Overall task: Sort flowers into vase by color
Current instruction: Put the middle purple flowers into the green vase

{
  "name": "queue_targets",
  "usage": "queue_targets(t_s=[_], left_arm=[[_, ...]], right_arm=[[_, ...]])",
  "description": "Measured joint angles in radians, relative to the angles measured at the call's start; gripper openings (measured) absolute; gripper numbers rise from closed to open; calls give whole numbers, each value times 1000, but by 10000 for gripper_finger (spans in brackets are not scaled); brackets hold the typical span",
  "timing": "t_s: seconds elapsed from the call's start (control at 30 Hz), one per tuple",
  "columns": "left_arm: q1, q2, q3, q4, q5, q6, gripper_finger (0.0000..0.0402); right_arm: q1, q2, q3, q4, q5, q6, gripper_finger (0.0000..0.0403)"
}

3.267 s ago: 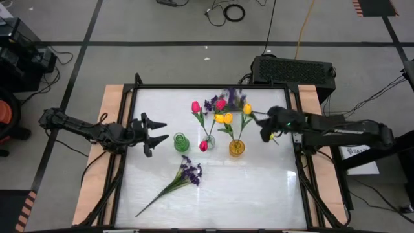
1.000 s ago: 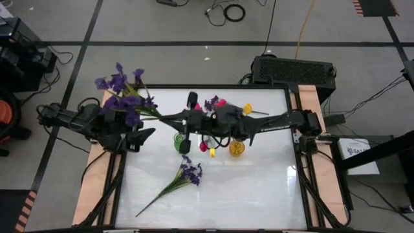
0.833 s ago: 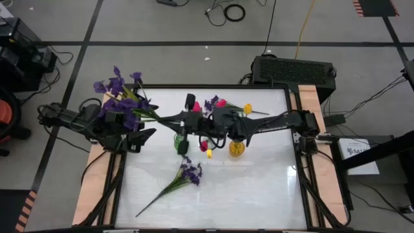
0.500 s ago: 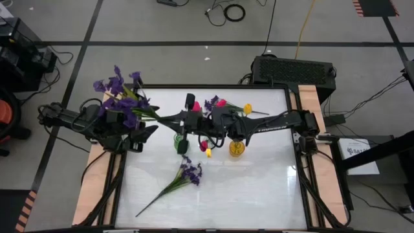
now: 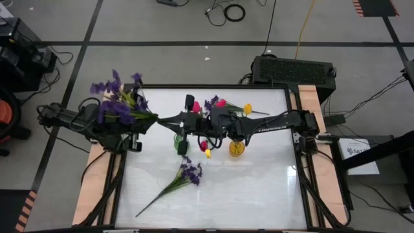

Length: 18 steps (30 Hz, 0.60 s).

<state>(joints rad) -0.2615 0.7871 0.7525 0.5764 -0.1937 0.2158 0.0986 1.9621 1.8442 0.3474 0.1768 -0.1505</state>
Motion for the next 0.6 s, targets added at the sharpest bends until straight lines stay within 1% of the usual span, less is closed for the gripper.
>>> queue_targets(t_s=[0.07, 0.13, 0.27, 0.37, 0.47, 0.6], left_arm=[[0, -9, 0, -21, 0, -2, 24], [0, -22, -1, -42, 3, -19, 25], [-1, -76, -1, -76, 10, -20, 17], [-1, -129, -1, -98, 19, -19, 17], [0, -184, 0, -152, 21, -15, 17], [0, -235, 0, -261, -58, 9, 16]], right_arm=[[0, 0, 0, -10, 0, 0, 20], [2, 0, 0, -26, 3, 4, 44], [10, -28, 0, -113, 8, 17, 111], [15, -81, -1, -200, 17, 34, 162], [16, -150, -1, -265, 45, 34, 203], [23, -271, -1, -385, 49, 17, 235]])
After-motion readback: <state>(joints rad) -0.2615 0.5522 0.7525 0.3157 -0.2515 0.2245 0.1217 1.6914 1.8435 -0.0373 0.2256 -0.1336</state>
